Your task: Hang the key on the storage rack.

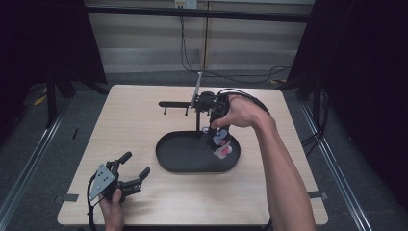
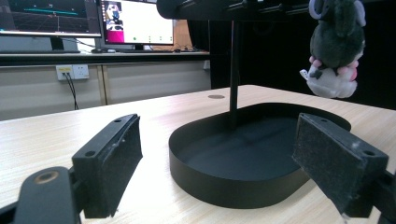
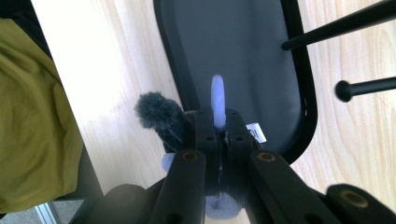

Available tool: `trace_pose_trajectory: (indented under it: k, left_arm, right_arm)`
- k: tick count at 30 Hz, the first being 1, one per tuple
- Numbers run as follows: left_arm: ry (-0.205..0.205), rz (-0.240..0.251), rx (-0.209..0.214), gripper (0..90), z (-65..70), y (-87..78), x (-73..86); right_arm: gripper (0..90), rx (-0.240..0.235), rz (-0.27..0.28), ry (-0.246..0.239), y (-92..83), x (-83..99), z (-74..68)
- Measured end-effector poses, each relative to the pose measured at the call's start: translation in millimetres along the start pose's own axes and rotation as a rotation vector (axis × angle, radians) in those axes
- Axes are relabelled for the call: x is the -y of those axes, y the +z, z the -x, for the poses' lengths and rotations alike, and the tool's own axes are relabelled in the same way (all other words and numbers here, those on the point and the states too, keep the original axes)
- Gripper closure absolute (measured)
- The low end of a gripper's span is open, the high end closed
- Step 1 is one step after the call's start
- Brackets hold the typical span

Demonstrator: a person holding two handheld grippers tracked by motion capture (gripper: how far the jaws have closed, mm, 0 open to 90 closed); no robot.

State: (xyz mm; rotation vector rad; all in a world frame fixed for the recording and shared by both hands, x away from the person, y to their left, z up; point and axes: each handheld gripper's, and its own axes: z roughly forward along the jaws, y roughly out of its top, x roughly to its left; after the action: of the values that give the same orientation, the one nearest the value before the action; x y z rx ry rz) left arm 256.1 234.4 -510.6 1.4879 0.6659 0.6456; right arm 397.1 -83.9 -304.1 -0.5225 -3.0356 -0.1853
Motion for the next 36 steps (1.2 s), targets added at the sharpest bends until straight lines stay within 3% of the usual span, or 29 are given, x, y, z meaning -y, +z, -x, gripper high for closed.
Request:
trace_pose_trajectory:
  k: [6, 12, 31, 36]
  left_arm:
    - [-0.001, 0.006, -0.001, 15.2, 0.2, 0.4, 0.3]
    - [0.001, 0.006, 0.000, 15.2, 0.0, 0.3, 0.2]
    - [0.001, 0.007, 0.001, 15.2, -0.1, 0.4, 0.2]
    - [-0.002, 0.010, -0.001, 15.2, 0.3, 0.6, 0.3]
  right_arm:
    - [87.6, 0.024, -0.020, 0.037, 1.6, -4.7, 13.7]
    - [87.6, 0.047, -0.028, 0.038, -0.7, -9.0, 21.6]
    - [87.5, 0.087, -0.015, 0.063, -7.2, -9.7, 30.0]
    - [87.5, 0.093, -0.036, 0.078, -7.0, -11.5, 33.5]
